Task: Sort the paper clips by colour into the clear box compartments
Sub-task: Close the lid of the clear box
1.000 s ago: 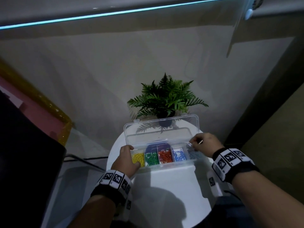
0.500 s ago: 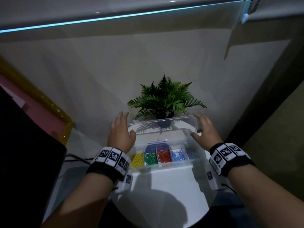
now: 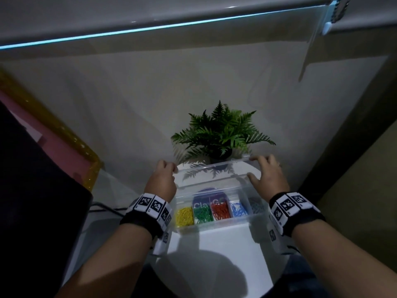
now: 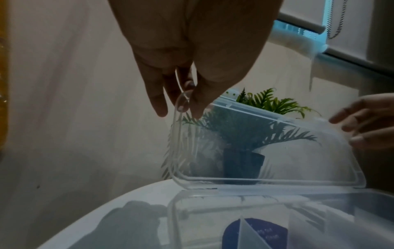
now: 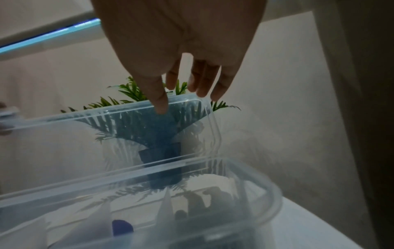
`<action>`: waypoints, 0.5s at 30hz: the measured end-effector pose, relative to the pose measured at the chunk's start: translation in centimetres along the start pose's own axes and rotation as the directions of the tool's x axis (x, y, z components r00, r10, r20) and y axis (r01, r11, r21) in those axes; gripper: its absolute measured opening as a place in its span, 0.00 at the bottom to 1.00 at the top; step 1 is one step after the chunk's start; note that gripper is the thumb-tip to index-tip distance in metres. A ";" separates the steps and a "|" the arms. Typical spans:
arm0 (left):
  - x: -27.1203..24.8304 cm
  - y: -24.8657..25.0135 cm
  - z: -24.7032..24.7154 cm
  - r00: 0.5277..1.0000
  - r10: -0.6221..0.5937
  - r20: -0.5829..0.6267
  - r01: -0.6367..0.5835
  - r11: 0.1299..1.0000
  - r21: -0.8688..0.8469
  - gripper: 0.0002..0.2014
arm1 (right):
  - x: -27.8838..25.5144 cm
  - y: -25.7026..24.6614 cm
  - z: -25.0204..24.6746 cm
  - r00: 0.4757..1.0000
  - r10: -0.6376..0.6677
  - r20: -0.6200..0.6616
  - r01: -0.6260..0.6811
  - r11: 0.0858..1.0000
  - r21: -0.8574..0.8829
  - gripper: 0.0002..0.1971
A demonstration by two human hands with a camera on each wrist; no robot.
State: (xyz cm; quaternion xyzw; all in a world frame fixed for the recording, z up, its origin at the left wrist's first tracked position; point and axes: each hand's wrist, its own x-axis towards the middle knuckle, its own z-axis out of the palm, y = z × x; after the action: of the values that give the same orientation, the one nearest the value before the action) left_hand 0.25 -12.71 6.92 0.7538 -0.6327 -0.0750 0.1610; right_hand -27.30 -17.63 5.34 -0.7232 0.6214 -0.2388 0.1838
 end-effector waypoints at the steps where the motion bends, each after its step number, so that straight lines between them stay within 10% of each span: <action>1: -0.3 -0.1 -0.2 1.000 0.026 0.007 -0.026 0.999 0.018 0.11 | -0.2 -0.1 -0.3 0.999 -0.032 -0.016 0.031 0.999 -0.044 0.19; 10: -5.7 0.7 -1.0 1.000 0.006 0.028 -0.008 0.996 0.090 0.15 | -3.6 1.0 -1.8 0.982 -0.164 -0.095 0.154 0.982 -0.109 0.14; 15: -9.4 0.0 1.4 0.980 -0.052 0.192 0.041 0.997 0.061 0.22 | -7.3 2.5 -1.1 0.965 -0.229 0.124 0.255 0.927 -0.274 0.15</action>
State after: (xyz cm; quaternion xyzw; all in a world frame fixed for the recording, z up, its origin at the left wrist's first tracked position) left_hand -1.96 -3.76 4.80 0.7618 -0.6294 -0.1336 0.0756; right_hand -30.75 -10.84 4.00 -0.8234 0.5464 -0.1343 0.0737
